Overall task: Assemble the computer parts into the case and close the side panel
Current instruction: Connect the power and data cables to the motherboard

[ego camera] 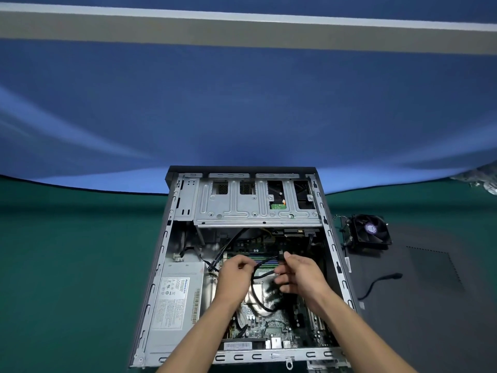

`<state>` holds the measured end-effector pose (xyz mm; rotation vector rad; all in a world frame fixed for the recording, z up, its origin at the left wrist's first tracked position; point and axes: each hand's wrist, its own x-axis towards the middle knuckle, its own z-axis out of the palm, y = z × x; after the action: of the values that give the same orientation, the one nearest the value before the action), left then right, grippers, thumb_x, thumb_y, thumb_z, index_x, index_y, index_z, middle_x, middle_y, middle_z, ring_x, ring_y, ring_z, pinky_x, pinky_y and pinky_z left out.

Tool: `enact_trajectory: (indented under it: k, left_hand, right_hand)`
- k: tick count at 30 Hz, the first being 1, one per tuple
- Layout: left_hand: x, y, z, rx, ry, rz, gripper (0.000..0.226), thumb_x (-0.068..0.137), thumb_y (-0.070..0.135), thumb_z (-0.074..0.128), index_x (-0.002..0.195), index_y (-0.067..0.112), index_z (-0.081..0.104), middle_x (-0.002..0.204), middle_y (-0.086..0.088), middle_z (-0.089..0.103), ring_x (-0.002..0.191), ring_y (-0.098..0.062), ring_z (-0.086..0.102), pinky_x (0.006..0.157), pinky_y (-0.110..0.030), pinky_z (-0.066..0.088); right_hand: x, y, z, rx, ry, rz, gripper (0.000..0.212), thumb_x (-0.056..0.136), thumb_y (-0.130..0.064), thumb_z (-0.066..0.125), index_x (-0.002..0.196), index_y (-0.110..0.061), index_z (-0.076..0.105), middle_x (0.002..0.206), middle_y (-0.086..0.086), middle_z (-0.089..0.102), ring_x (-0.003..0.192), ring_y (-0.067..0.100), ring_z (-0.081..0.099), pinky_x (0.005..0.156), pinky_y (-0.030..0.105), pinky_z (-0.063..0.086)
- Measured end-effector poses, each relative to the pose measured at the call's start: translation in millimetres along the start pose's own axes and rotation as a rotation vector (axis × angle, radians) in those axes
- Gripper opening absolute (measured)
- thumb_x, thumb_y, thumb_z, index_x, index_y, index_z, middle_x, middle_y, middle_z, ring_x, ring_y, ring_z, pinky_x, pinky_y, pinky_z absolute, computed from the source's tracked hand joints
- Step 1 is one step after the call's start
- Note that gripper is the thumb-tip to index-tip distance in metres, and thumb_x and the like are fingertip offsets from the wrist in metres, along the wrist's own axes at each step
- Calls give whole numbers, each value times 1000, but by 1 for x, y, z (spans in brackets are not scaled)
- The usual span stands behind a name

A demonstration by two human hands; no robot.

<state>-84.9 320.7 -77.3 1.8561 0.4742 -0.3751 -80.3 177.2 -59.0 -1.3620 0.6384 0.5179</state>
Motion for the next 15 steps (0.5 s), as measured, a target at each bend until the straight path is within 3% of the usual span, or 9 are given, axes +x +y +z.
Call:
enact_trajectory:
  k: [3, 6, 9, 11, 13, 15]
  left_hand:
    - [-5, 6, 2, -249, -200, -44, 28, 93, -6, 42, 103, 8, 64, 71, -9, 67, 42, -17, 56, 41, -21, 42]
    - [-10, 1, 5, -276, -347, 65, 39, 92, -7, 47, 111, 21, 65, 76, -8, 67, 45, -18, 59, 40, -22, 47]
    - [-10, -2, 2, -47, -196, 313, 42, 85, 0, 64, 103, 38, 66, 91, 0, 67, 73, -12, 62, 62, -20, 53]
    - [-11, -2, -2, 98, -112, 495, 40, 83, 8, 69, 107, 40, 65, 95, 7, 65, 88, -4, 61, 80, -19, 49]
    - [-14, -1, -5, 184, -64, 593, 36, 84, 14, 68, 114, 34, 66, 98, 12, 62, 89, -3, 59, 83, -23, 48]
    - [-17, 0, -5, 298, 39, 730, 30, 85, 14, 65, 115, 22, 68, 99, 9, 62, 84, -8, 60, 76, -28, 52]
  right_hand:
    - [-1, 1, 1, -4, 20, 19, 24, 100, -25, 47, 86, -7, 55, 60, 3, 61, 39, 8, 54, 36, 19, 42]
    - [-1, 2, 4, -2, 7, 83, 25, 100, -24, 47, 86, -7, 58, 53, -1, 59, 40, 7, 51, 38, 19, 41]
    - [0, -1, 11, 66, 37, 158, 22, 98, -20, 50, 82, -9, 58, 47, -3, 54, 37, 7, 47, 39, 19, 41]
    - [0, -5, 18, 103, 68, 174, 24, 98, -18, 52, 76, -9, 57, 43, -4, 50, 35, 7, 44, 39, 18, 41]
    - [-1, -9, 23, 83, 84, 180, 25, 98, -16, 51, 75, -10, 58, 41, -4, 47, 37, 7, 42, 38, 17, 40]
    - [-2, -12, 26, 45, 85, 174, 22, 98, -14, 49, 80, -9, 60, 45, -3, 47, 40, 8, 42, 37, 17, 39]
